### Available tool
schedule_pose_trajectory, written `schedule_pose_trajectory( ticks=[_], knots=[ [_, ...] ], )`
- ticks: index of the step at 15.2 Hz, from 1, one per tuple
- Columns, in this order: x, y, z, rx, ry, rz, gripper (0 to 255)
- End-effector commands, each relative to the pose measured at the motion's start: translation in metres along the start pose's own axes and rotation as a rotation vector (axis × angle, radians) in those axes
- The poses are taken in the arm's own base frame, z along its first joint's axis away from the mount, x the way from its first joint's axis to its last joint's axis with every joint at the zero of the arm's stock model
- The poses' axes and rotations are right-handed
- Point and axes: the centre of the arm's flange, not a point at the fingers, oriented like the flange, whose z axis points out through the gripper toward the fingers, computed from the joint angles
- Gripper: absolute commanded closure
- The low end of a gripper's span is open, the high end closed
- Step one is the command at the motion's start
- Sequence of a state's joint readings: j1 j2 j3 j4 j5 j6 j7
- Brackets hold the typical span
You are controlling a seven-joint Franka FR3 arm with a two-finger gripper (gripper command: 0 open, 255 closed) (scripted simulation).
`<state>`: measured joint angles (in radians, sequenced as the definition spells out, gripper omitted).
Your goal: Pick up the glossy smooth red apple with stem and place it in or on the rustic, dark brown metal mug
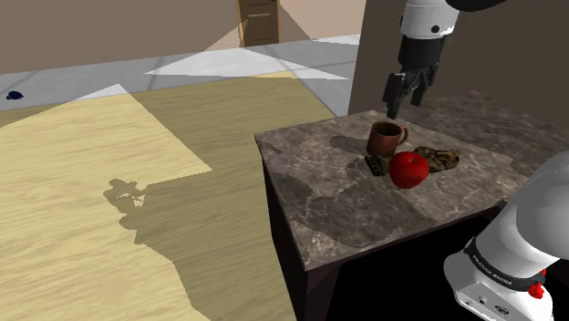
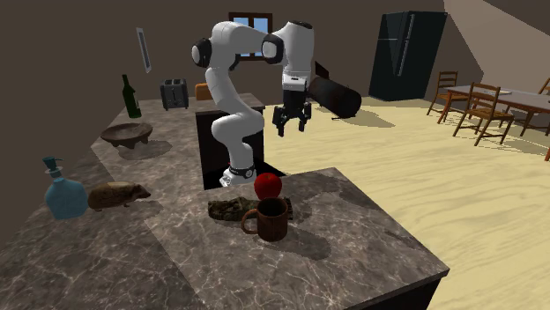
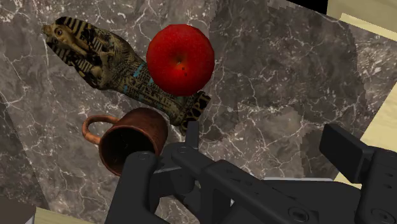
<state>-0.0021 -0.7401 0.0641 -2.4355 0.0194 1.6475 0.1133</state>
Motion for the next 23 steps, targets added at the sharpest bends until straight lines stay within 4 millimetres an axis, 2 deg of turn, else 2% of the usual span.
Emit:
schedule_pose_trajectory(
  ticks=[1, 12, 19, 23],
  knots=[
    [0.0, 0.0, 0.0, 0.0, 0.0, 0.0, 0],
    [-0.036, 0.079, 0.115, 0.023, 0.045, 0.001, 0],
    [-0.034, 0.078, 0.152, 0.023, 0.045, 0.001, 0],
    [-0.034, 0.078, 0.155, 0.023, 0.045, 0.001, 0]
  ],
)
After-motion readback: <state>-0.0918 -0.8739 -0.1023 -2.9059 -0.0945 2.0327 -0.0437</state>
